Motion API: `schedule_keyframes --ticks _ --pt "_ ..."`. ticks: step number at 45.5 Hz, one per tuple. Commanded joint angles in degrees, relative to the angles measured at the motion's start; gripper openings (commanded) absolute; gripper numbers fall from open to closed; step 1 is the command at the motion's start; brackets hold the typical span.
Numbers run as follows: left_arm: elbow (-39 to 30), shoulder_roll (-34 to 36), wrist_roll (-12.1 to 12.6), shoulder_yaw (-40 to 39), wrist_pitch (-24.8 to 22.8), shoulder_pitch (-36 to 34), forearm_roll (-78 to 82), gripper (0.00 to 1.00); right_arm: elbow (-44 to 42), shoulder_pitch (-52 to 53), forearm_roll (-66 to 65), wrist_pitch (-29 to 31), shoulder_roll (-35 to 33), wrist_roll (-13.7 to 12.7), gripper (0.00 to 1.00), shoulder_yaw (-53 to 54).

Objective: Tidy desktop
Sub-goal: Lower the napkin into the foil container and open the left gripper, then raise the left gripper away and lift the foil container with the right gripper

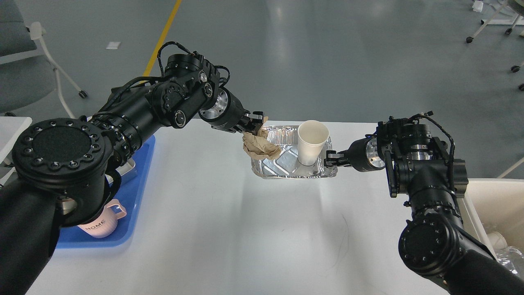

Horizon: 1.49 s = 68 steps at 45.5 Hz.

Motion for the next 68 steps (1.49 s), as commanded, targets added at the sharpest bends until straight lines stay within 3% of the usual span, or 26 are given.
schedule_keyframes --ticks 1,28,30,37,48,57,68 --pt "0.4 -0.1 0.0 0.0 -0.3 -1.1 -1.0 0.0 0.2 0.4 0.0 0.1 0.4 0.0 0.0 0.0" --pt "0.8 -2.2 0.5 0.8 3.5 2.0 -1.1 0.04 0.2 1.1 0.1 0.3 0.4 0.0 0.0 0.0" --pt "0.8 -2.2 0.5 0.8 3.7 2.0 -1.2 0.11 0.2 1.1 0.3 0.3 0.4 0.0 0.0 -0.1" --pt "0.7 -2.1 0.0 0.0 6.1 2.4 -2.0 0.54 0.2 1.1 0.3 0.3 0.4 0.0 0.0 0.0" --pt "0.7 -2.2 0.2 0.1 6.4 2.3 -6.0 0.97 0.1 0.9 0.3 0.3 0.4 0.0 0.0 -0.1" --pt "0.7 -2.2 0.3 0.0 6.1 2.4 -6.3 0.97 0.1 0.8 0.3 0.3 0.4 0.0 0.0 -0.1" --pt "0.6 -3.4 0.4 0.0 11.4 4.2 -10.6 0.97 0.1 0.8 0.3 0.2 0.3 0.0 0.0 -0.1"
